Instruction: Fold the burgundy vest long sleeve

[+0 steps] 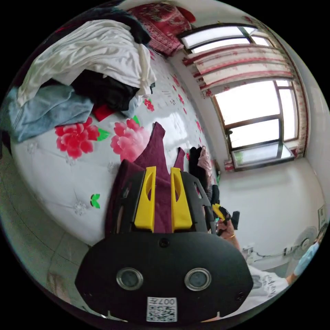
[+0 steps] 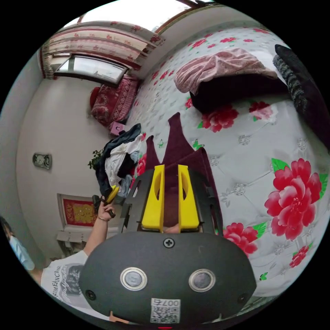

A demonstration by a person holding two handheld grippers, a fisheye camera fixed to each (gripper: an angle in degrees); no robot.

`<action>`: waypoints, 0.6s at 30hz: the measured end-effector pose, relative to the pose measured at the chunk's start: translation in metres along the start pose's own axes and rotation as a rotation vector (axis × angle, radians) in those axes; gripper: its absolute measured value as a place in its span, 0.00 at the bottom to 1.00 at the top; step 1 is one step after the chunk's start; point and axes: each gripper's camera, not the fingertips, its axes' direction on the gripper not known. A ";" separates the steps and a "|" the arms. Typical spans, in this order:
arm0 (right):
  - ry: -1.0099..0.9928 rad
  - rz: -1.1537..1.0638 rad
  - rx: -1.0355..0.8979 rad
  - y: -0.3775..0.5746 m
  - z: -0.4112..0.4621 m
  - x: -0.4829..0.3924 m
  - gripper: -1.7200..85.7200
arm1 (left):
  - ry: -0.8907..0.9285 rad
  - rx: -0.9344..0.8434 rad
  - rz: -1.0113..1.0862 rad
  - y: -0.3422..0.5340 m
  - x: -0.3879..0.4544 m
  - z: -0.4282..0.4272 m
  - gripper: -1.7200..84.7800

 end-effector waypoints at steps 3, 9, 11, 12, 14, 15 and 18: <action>0.063 -0.016 -0.053 -0.003 0.033 0.003 0.08 | -0.102 -0.103 0.088 -0.011 -0.007 0.027 0.09; 0.196 -0.154 -0.092 -0.051 0.109 -0.025 0.08 | -0.146 -0.186 0.191 -0.069 -0.009 0.091 0.11; 0.277 -0.265 -0.129 -0.081 0.153 -0.048 0.09 | -0.161 -0.201 0.252 -0.092 0.001 0.118 0.12; 0.299 -0.292 -0.140 -0.089 0.165 -0.054 0.09 | -0.172 -0.211 0.296 -0.109 0.009 0.138 0.13; 0.389 -0.390 -0.174 -0.121 0.210 -0.073 0.10 | -0.189 -0.223 0.364 -0.132 0.020 0.170 0.15; 0.409 -0.411 -0.178 -0.128 0.221 -0.077 0.10 | -0.212 -0.225 0.404 -0.146 0.027 0.190 0.16; 0.485 -0.505 -0.221 -0.165 0.275 -0.086 0.10 | -0.288 -0.239 0.485 -0.174 0.039 0.241 0.17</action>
